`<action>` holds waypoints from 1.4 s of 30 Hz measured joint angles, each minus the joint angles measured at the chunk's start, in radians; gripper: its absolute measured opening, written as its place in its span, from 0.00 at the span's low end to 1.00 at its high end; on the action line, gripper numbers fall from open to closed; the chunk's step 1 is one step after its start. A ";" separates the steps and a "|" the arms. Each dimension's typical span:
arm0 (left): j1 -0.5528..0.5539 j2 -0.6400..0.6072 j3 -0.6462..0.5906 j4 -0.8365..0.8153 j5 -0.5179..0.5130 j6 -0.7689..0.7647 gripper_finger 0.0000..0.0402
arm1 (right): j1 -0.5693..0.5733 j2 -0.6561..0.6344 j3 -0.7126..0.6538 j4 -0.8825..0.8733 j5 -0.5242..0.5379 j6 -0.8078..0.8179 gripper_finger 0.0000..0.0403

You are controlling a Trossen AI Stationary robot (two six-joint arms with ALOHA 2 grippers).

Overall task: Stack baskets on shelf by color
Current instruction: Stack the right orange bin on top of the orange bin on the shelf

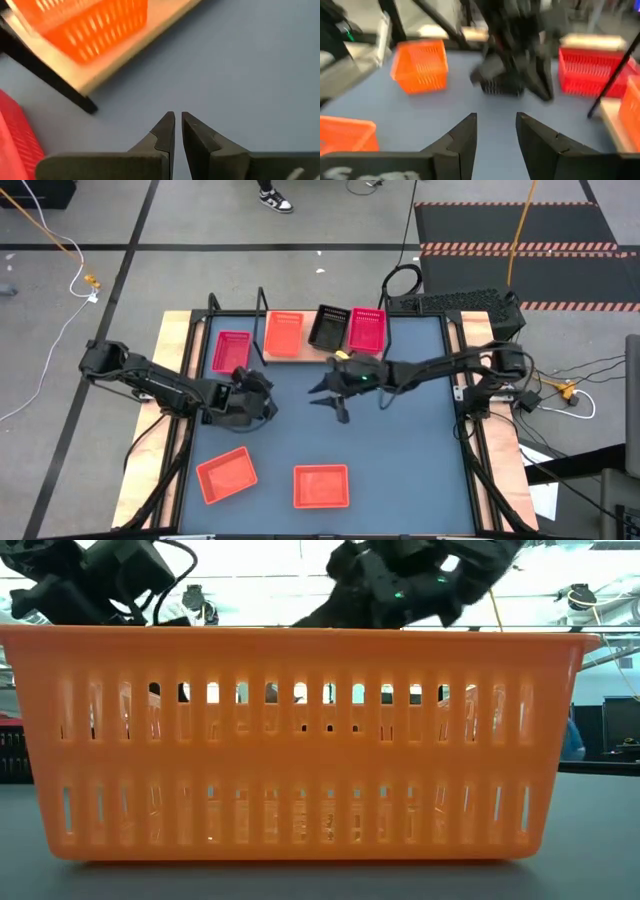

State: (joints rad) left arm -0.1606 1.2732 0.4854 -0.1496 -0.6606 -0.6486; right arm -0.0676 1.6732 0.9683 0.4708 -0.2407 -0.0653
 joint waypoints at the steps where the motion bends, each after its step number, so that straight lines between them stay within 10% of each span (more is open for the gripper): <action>1: 0.019 0.000 0.000 -0.004 0.043 -0.023 0.09 | 0.001 -0.013 -0.032 0.054 0.001 0.001 0.33; 11: 0.169 0.000 0.025 -0.036 0.399 -0.097 0.09 | 0.003 -0.127 -0.203 0.249 0.058 -0.062 0.33; 23: 0.113 0.000 0.233 -0.108 0.380 0.157 0.09 | 0.000 -0.128 -0.248 0.313 0.237 -0.055 0.33; 42: 0.034 0.001 0.229 -0.084 0.208 0.283 0.09 | 0.017 -0.128 -0.247 0.248 0.158 -0.186 0.33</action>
State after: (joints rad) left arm -0.1265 1.2739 0.7143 -0.2340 -0.4531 -0.3656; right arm -0.0503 1.5455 0.7208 0.7185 -0.0827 -0.2514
